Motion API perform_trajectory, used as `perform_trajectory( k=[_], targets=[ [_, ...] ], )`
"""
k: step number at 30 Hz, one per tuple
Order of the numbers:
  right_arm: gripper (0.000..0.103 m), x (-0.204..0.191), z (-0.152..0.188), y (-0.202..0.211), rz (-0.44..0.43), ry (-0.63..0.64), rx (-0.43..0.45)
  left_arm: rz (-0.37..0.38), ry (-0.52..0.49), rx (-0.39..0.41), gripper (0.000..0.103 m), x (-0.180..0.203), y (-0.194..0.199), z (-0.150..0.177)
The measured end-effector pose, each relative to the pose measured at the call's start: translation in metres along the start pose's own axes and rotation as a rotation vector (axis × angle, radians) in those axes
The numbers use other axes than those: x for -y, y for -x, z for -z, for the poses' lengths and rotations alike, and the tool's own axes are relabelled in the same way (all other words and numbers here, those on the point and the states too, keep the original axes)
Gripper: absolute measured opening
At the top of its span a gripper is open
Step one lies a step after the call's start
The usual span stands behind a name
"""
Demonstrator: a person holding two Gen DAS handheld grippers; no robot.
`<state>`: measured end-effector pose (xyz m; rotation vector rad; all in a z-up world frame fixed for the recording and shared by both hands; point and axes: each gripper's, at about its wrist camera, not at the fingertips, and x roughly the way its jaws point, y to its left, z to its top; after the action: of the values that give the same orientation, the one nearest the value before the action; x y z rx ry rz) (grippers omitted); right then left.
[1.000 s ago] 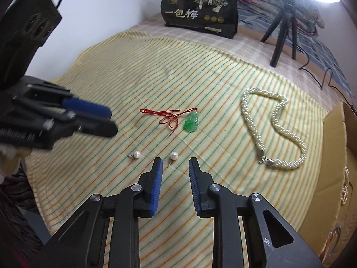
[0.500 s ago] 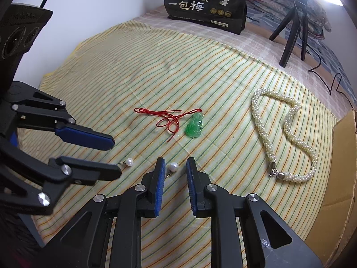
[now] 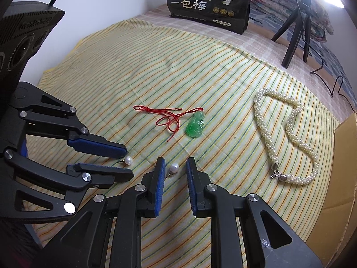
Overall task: Organize jewelry
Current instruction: 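Grasp a pearl stud with the left gripper while the right gripper reaches toward the other stud, then carry the pearl stud in the left gripper while the right gripper carries the other stud to the box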
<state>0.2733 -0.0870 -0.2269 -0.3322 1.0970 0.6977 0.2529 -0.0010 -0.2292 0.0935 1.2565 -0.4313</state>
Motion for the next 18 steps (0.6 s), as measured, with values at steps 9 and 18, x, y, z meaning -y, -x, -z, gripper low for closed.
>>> perform_trajectory(
  k=[9, 18],
  targets=[
    [0.007, 0.004, 0.000, 0.003, -0.007, -0.027, 0.003, 0.003, 0.040, 0.005, 0.006, -0.007, 0.001, -0.001],
    [0.007, 0.013, 0.001, 0.014, 0.002, -0.070, 0.023, 0.009, 0.066, 0.046, 0.006, -0.011, 0.017, -0.005]
  ],
)
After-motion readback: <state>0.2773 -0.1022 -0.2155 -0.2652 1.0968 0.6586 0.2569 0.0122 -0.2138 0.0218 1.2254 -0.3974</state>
